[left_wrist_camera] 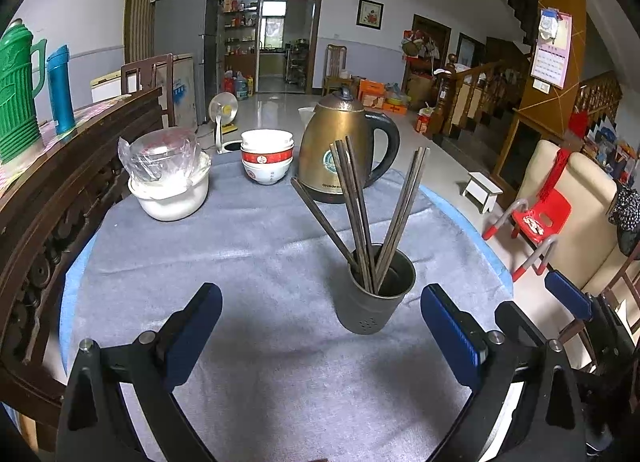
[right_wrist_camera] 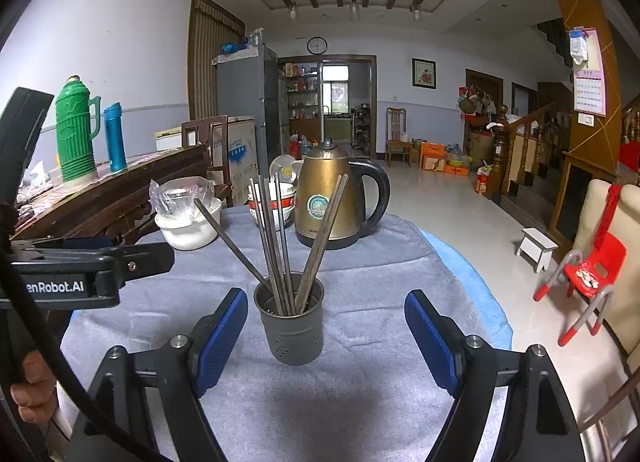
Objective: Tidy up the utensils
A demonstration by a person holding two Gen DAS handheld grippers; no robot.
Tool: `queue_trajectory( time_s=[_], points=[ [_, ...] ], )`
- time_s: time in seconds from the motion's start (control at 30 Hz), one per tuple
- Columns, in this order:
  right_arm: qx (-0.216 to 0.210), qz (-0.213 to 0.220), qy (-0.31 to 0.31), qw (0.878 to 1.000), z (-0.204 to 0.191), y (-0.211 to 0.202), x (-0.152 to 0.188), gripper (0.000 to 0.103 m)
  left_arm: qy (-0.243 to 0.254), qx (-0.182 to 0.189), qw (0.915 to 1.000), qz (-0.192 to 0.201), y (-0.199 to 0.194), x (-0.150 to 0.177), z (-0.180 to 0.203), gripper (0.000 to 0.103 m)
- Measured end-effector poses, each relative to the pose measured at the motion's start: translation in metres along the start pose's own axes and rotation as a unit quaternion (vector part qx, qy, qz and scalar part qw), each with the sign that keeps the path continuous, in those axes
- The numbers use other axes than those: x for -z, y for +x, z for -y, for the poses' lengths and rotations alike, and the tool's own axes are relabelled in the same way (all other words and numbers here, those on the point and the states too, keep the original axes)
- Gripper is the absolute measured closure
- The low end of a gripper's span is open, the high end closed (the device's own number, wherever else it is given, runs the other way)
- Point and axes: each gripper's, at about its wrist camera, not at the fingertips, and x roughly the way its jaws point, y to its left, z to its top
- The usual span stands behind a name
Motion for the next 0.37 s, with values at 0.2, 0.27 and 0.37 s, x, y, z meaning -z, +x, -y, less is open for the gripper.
queue_trajectory(
  time_s=[0.2, 0.27, 0.37],
  points=[
    [0.001, -0.002, 0.001, 1.0, 0.0013, 0.0014, -0.0005, 0.02, 0.005, 0.003, 1.0, 0.0, 0.0013, -0.0005, 0.0014, 0.004],
    [0.001, -0.002, 0.0, 1.0, 0.0014, 0.0017, -0.0005, 0.02, 0.007, 0.004, 1.0, 0.0, 0.0013, -0.0009, 0.0022, 0.004],
    [0.002, -0.002, 0.0, 1.0, 0.0018, 0.0021, -0.001, 0.02, 0.008, 0.004, 1.0, 0.001, 0.0009, -0.0014, 0.003, 0.004]
  ],
)
